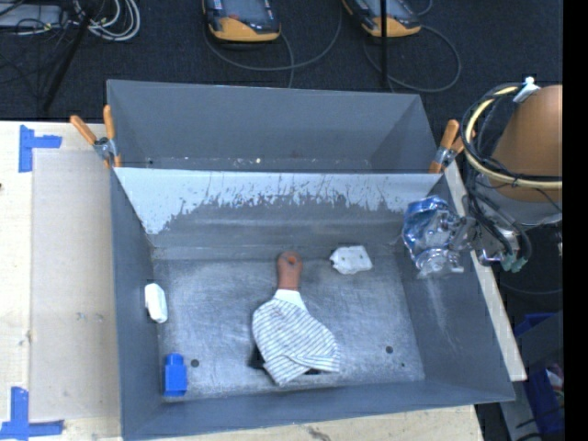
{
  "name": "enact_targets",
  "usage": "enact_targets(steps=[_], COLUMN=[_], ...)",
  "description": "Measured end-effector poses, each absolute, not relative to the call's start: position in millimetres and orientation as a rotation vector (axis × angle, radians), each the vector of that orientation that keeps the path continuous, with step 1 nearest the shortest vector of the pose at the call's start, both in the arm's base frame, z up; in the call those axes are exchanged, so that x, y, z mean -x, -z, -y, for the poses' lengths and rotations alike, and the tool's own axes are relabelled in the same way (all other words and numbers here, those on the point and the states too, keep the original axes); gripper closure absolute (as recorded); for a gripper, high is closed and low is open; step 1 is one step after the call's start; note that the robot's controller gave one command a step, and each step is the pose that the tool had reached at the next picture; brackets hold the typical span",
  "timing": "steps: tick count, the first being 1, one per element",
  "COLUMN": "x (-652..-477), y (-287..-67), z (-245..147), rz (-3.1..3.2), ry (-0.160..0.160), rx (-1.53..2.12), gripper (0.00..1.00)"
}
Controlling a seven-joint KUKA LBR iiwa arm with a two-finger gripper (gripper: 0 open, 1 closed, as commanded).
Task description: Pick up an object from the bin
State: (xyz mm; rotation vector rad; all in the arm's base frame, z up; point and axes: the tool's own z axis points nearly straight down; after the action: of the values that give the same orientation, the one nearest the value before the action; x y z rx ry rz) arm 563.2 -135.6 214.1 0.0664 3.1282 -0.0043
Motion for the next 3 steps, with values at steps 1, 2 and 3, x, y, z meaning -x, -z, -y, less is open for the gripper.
enact_targets(steps=[1, 2, 3], x=[-569.0, -571.0, -571.1], y=[-178, -159, -153], z=[140, 141, 139], rz=[-3.138, -3.142, -3.141], ry=[-0.002, -0.002, -0.001], rx=[-0.132, -0.138, -0.102], gripper=[1.00, 1.00, 1.00])
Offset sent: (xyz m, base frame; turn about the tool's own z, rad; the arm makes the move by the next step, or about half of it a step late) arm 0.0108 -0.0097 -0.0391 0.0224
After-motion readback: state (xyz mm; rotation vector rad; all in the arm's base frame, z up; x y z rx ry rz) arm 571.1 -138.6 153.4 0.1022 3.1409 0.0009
